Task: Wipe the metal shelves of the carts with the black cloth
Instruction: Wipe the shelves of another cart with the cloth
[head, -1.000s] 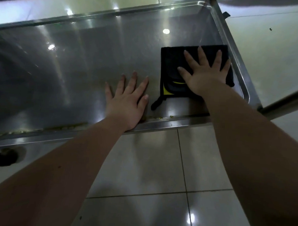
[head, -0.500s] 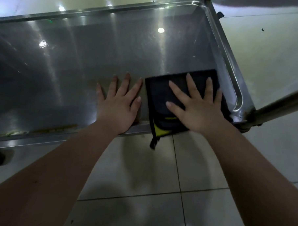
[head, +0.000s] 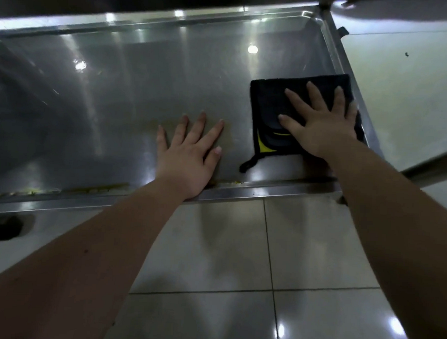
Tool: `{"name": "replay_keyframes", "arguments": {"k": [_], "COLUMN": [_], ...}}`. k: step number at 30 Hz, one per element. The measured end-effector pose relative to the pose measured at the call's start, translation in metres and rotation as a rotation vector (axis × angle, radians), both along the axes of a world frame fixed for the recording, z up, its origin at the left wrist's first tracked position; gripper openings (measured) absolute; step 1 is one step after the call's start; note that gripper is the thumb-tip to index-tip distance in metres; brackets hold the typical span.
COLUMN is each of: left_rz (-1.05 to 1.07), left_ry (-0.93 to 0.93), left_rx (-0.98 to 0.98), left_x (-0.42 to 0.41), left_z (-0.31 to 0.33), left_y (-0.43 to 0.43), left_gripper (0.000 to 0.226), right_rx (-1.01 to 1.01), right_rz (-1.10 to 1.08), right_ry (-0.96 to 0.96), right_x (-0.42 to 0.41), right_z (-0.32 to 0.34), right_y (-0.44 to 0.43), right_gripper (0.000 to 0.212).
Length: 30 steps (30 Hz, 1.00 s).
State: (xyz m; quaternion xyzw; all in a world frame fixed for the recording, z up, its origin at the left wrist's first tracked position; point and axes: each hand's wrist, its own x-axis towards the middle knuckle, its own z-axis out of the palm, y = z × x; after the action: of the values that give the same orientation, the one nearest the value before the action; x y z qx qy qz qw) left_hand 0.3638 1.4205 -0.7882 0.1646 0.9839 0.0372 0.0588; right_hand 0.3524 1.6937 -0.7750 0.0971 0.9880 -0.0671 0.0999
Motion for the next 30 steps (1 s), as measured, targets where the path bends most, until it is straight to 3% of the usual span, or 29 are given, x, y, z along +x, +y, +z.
{"name": "replay_keyframes", "arguments": {"k": [9,16,21,26,30], "left_rz": [-0.004,-0.013,-0.096,0.044,0.050], "left_ry": [0.006,-0.020,-0.020,-0.023,0.018], "left_rx": [-0.006,0.044,0.031,-0.017,-0.076], "left_x": [0.004,0.003,-0.006,-0.031,-0.028], "left_z": [-0.002,-0.002,0.005,0.003,0.001], "left_y": [0.005,0.004,-0.017,-0.094,-0.104], "left_gripper": [0.053,0.054,0.053,0.054,0.056], "right_rx": [-0.017,-0.028,-0.027,0.009,0.043], "right_rz": [-0.077,0.076,0.055,-0.088,-0.125], "right_ry": [-0.036,-0.063,-0.012,-0.027,-0.062], "right_x": [0.089,0.095,0.093,0.091,0.089], "right_z": [-0.001,0.001,-0.002,-0.002,-0.005], "right_y": [-0.033,-0.101,-0.059,-0.005,-0.022], "right_gripper": [0.064,0.062,0.062,0.066,0.064]}}
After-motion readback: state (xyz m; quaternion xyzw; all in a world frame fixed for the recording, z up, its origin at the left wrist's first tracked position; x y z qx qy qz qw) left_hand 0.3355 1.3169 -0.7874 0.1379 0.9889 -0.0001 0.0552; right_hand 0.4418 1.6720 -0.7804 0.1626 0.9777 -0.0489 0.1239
